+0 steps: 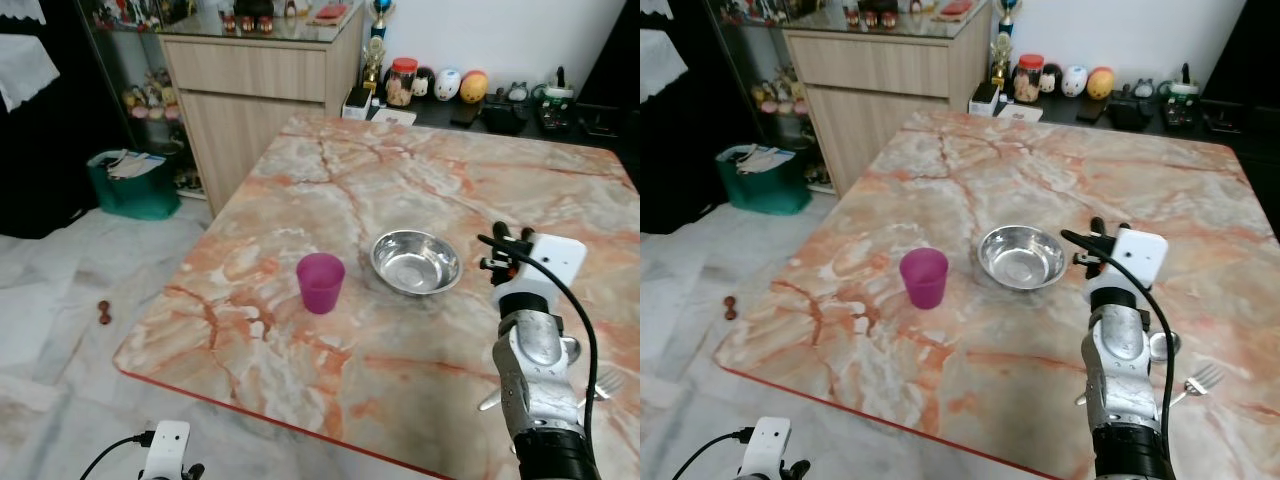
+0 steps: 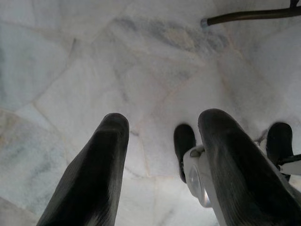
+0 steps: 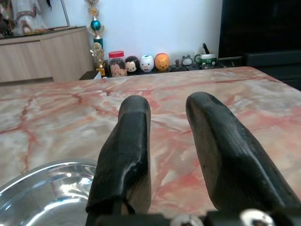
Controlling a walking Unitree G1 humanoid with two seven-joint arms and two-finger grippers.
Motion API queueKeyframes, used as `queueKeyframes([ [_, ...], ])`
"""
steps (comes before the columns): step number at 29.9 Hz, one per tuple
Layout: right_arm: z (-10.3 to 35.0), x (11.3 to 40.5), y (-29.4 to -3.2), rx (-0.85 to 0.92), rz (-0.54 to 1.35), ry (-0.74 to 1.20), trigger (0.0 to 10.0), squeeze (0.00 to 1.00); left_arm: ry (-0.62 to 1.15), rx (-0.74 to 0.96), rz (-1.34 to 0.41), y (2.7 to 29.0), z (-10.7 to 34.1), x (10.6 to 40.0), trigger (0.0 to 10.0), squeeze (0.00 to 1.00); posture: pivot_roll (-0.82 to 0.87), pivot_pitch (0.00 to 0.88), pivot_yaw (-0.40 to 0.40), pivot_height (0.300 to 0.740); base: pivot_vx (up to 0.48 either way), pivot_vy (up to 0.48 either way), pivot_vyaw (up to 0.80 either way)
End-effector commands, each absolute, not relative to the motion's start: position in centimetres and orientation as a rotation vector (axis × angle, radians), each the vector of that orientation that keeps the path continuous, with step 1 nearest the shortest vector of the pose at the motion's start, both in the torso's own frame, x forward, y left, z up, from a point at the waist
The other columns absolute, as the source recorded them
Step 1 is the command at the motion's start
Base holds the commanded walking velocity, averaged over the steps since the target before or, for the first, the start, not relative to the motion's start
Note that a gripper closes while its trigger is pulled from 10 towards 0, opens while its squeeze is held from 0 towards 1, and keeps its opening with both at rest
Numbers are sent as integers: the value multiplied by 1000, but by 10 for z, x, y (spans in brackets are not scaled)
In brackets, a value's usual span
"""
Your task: Setting the table
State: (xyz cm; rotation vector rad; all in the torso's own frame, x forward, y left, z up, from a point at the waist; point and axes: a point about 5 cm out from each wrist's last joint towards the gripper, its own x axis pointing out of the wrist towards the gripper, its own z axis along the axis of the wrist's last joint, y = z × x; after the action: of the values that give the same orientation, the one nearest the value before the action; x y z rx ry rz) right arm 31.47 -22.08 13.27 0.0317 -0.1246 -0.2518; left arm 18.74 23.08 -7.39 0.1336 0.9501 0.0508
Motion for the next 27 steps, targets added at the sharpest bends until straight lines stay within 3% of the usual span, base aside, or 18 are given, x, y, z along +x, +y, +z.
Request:
queueKeyframes([
  [1, 132, 316, -215, 57, -227, -109, 10000, 0, 976, 133, 69, 237, -76, 181, 10000, 0, 14, 0, -16, 740, 0, 0, 0],
  [3, 132, 318, -214, 57, -209, -92, 10000, 27, 976, 132, 70, 237, -76, 181, 10000, 0, 17, 0, -19, 740, 0, 0, 0],
  [4, 131, 321, -213, 63, -192, -74, 10000, 1000, 975, 131, 72, 237, -76, 181, 10000, 0, 18, 0, -19, 740, 0, 0, 0],
  [27, 117, 360, -208, 301, -224, 244, 10000, 1000, 971, 141, 64, 236, -75, 183, 10000, 0, 39, 0, -23, 740, 0, 0, 0],
])
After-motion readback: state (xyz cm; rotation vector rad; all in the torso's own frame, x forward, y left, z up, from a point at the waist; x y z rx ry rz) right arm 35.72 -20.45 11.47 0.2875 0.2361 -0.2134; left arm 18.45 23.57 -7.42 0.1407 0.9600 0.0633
